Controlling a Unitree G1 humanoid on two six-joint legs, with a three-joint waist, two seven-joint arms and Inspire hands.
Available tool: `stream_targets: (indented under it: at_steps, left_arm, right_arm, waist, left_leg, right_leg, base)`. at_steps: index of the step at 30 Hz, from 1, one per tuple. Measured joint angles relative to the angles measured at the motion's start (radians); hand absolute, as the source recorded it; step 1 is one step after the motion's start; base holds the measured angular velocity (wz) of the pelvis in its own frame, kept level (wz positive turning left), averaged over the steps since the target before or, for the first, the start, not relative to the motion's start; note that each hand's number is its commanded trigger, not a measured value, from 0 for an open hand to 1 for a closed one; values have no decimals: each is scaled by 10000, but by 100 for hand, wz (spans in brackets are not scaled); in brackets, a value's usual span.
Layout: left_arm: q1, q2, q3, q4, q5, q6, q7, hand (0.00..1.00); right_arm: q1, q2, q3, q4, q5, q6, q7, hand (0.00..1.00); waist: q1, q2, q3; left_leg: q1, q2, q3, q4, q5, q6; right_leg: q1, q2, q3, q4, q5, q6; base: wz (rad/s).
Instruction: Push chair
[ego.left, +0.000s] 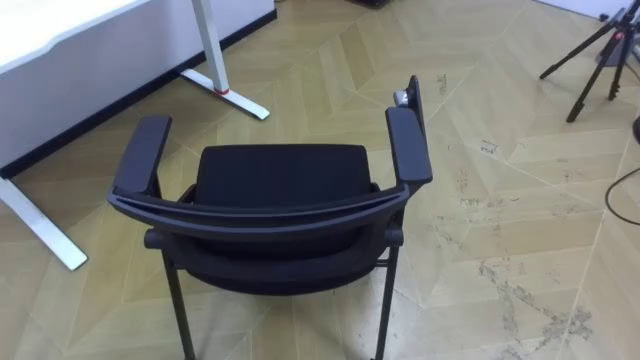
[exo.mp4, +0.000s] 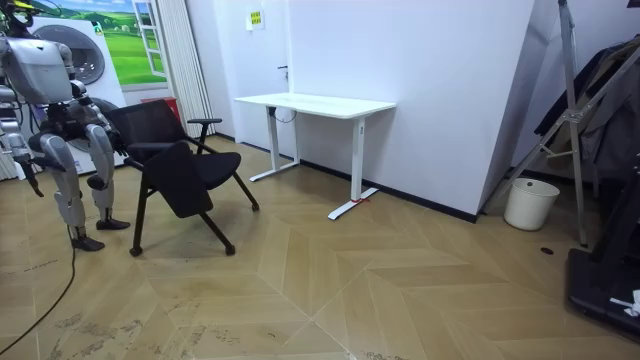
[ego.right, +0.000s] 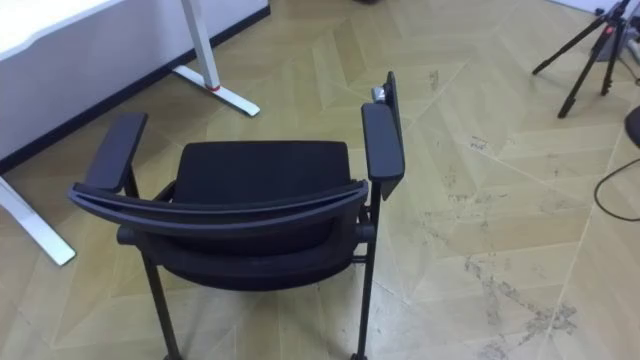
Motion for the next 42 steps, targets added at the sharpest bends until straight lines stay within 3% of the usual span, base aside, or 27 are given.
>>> stream_targets:
  at_steps: [9, 13, 36, 42]
  left_arm:
    - [44, 2, 42, 13, 10, -138, 636, 0]
    - [68, 0, 128, 12, 16, -139, 635, 0]
    - [199, -2, 107, 6, 88, -134, 648, 0]
    - [510, -2, 108, 17, 87, -109, 676, 0]
  right_arm:
    - [-292, 17, -59, -37, 8, -10, -27, 0]
    - [-395, 5, -415, -36, 54, -10, -35, 0]
    - [-325, -22, -374, 23, 87, -6, -33, 0]
    - [-303, -20, -376, 7, -38, -5, -209, 0]
  waist:
    - [-5, 3, 8]
    - [8, -20, 20]
    - [3, -47, 20]
    - [12, -75, 16]
  left_leg:
    - [4, -6, -35, 3, -2, 3]
    - [47, -19, -40, 12, -2, 3]
    - [-13, -11, -69, 19, -4, 5]
    - [-32, -17, -52, 27, -4, 4]
  right_leg:
    - [3, -8, -31, 28, 0, 0]
    - [57, -8, -39, 21, -1, 1]
    - [48, -15, -49, 10, -9, 8]
    - [31, -18, -42, 11, -14, 13]
  base:
    - [0]
    - [0]
    - [0]
    - [0]
